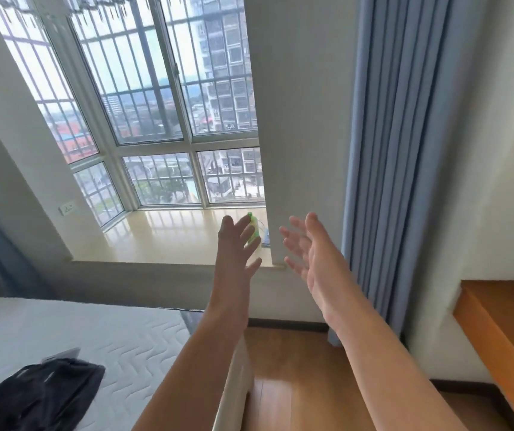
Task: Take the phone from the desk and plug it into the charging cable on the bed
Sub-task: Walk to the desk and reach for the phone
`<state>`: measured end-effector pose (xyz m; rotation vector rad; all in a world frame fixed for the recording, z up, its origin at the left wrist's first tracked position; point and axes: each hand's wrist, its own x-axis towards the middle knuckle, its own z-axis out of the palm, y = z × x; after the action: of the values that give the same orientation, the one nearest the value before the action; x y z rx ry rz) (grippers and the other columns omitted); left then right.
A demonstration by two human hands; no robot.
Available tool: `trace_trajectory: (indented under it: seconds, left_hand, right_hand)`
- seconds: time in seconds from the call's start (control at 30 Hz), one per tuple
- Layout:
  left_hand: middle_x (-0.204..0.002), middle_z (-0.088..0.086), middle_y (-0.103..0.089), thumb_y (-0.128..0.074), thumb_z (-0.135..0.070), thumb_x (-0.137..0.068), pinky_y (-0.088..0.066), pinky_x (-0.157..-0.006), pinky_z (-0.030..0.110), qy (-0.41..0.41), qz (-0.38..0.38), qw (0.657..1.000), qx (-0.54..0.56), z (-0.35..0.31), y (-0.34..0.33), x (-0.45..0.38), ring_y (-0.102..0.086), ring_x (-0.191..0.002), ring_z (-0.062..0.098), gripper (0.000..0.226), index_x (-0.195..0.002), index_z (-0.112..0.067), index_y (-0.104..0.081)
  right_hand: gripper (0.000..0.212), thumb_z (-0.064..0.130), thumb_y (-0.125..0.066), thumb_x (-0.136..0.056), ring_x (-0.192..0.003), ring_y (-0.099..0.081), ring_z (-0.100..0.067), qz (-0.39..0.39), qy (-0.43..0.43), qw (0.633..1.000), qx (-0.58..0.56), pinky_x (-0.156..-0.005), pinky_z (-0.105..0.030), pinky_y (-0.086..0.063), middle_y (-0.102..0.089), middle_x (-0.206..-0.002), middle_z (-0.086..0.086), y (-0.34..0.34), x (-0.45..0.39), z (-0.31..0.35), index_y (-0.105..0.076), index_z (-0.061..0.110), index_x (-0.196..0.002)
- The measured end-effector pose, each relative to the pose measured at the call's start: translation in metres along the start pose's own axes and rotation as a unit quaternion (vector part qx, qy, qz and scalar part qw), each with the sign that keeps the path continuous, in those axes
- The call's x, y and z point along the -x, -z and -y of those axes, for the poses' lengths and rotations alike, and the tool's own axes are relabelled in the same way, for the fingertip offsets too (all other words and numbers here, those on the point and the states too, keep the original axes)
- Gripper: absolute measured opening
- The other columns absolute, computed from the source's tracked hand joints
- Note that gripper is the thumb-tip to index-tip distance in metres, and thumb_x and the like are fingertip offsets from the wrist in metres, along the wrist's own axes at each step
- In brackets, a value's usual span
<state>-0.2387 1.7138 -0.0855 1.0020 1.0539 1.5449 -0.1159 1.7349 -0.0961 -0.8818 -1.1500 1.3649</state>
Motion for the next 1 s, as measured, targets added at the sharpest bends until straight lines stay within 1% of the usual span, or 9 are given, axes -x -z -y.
trace_trajectory:
  seconds: [0.07,0.13,0.23,0.4,0.5,0.63,0.77,0.83,1.0]
  left_hand:
    - [-0.142,-0.005,-0.054,-0.029,-0.061,-0.096,-0.033,-0.113,0.047,0.004,0.009,1.000,0.005,0.002,-0.012,-0.016,-0.054,-0.127,0.013,0.057,-0.136,-0.029,-0.054]
    - [-0.140,-0.005,-0.056,-0.028,-0.060,-0.097,-0.034,-0.113,0.045,0.005,0.025,1.000,0.004,0.008,-0.027,-0.032,-0.054,-0.125,0.011,0.055,-0.134,-0.030,-0.055]
    - [-0.142,-0.005,-0.054,-0.026,-0.060,-0.097,-0.033,-0.113,0.046,0.005,0.060,0.998,0.003,0.022,-0.049,-0.059,-0.053,-0.127,0.012,0.056,-0.135,-0.031,-0.054]
    - [-0.142,-0.006,-0.054,-0.027,-0.064,-0.095,-0.032,-0.114,0.048,0.017,0.134,0.991,0.007,0.041,-0.090,-0.110,-0.053,-0.127,0.012,0.058,-0.135,-0.032,-0.054]
    - [-0.142,-0.005,-0.053,-0.026,-0.064,-0.095,-0.032,-0.113,0.047,0.027,0.189,0.981,0.024,0.046,-0.117,-0.150,-0.053,-0.127,0.012,0.060,-0.137,-0.031,-0.053]
    - [-0.144,-0.007,-0.052,-0.024,-0.065,-0.095,-0.033,-0.113,0.044,0.045,0.272,0.961,0.032,0.057,-0.155,-0.190,-0.053,-0.126,0.007,0.063,-0.139,-0.031,-0.052]
    - [-0.144,-0.006,-0.052,-0.023,-0.066,-0.095,-0.033,-0.114,0.044,0.078,0.346,0.935,0.028,0.080,-0.188,-0.202,-0.052,-0.127,0.007,0.064,-0.140,-0.030,-0.050]
    - [-0.143,-0.005,-0.053,-0.023,-0.065,-0.096,-0.033,-0.114,0.044,0.099,0.378,0.920,0.034,0.092,-0.206,-0.199,-0.052,-0.127,0.009,0.064,-0.140,-0.029,-0.050]
    - [-0.143,-0.005,-0.053,-0.024,-0.065,-0.095,-0.034,-0.113,0.044,0.140,0.454,0.879,0.039,0.116,-0.248,-0.155,-0.053,-0.126,0.010,0.063,-0.140,-0.030,-0.051]
  right_hand:
    - [0.080,0.077,-0.037,-0.069,-0.122,-0.050,-0.005,-0.006,-0.001,1.000,0.008,-0.107,-0.037,-0.037,-0.058,-0.132,0.012,0.009,-0.012,0.002,-0.048,0.034,-0.135]
    - [0.081,0.076,-0.037,-0.068,-0.121,-0.050,-0.004,-0.020,0.002,1.000,0.013,-0.108,-0.038,-0.037,-0.056,-0.134,0.011,0.023,-0.023,0.005,-0.048,0.032,-0.135]
    - [0.081,0.073,-0.037,-0.071,-0.126,-0.048,-0.004,-0.051,0.013,0.998,0.028,-0.105,-0.033,-0.038,-0.057,-0.131,0.013,0.044,-0.042,0.011,-0.045,0.031,-0.139]
    - [0.064,0.062,-0.031,-0.090,-0.128,-0.045,-0.006,-0.125,0.034,0.990,0.063,-0.110,-0.039,-0.035,-0.053,-0.138,0.008,0.080,-0.077,0.023,-0.041,0.027,-0.143]
    - [0.060,0.058,-0.030,-0.094,-0.130,-0.044,-0.009,-0.179,0.048,0.980,0.067,-0.111,-0.040,-0.034,-0.051,-0.140,0.007,0.101,-0.102,0.035,-0.039,0.026,-0.144]
    - [0.057,0.057,-0.029,-0.095,-0.128,-0.046,-0.009,-0.257,0.069,0.962,0.055,-0.106,-0.035,-0.037,-0.053,-0.138,0.007,0.132,-0.126,0.047,-0.042,0.026,-0.142]
    - [0.057,0.055,-0.028,-0.097,-0.129,-0.046,-0.012,-0.333,0.064,0.939,0.054,-0.108,-0.038,-0.036,-0.051,-0.141,0.003,0.156,-0.127,0.047,-0.041,0.024,-0.143]
    - [0.055,0.052,-0.028,-0.098,-0.128,-0.046,-0.013,-0.374,0.063,0.924,0.046,-0.108,-0.038,-0.036,-0.051,-0.140,0.001,0.167,-0.117,0.044,-0.042,0.023,-0.142]
    - [0.054,0.051,-0.029,-0.099,-0.127,-0.048,-0.011,-0.468,0.076,0.878,0.058,-0.102,-0.032,-0.039,-0.051,-0.140,0.002,0.193,-0.064,0.047,-0.040,0.022,-0.143]
